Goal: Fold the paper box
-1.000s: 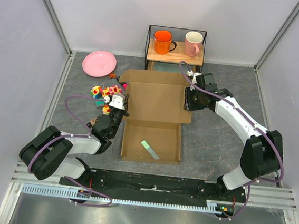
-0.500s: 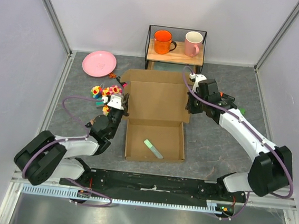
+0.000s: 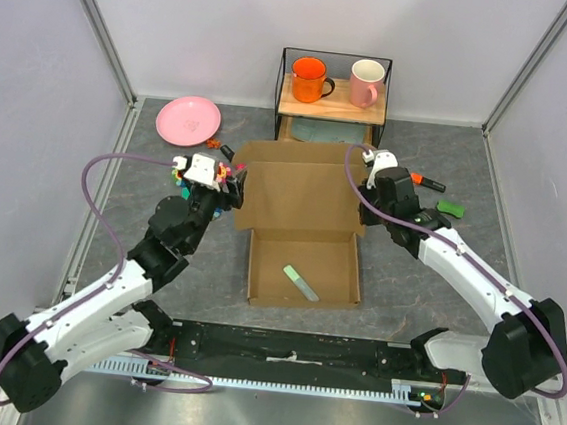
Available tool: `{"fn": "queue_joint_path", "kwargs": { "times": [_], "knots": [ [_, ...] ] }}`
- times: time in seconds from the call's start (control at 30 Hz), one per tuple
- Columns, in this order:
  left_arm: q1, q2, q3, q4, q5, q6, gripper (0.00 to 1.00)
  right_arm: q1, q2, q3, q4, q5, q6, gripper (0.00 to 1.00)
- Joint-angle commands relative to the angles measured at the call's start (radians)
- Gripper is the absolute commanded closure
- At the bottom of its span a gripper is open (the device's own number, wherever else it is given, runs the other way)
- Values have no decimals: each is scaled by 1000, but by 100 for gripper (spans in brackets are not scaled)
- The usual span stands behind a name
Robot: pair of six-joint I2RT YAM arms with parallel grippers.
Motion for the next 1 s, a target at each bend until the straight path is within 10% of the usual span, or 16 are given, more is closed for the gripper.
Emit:
{"fn": "queue_joint_path", "kwargs": {
  "times": [0.0, 0.2, 0.43, 0.97],
  "knots": [
    [28, -48, 196, -558, 138, -115, 23, 1, -55, -7, 48, 56, 0, 100],
    [122, 17, 408, -951, 388, -226, 18, 13, -78, -10, 43, 68, -10, 100],
    [255, 190, 453, -1050, 699, -304, 12, 30, -87, -48, 60, 74, -7, 100],
    [309, 441, 611, -1062, 707, -227, 24, 76, -106, -59, 72, 104, -21, 100]
  ]
}}
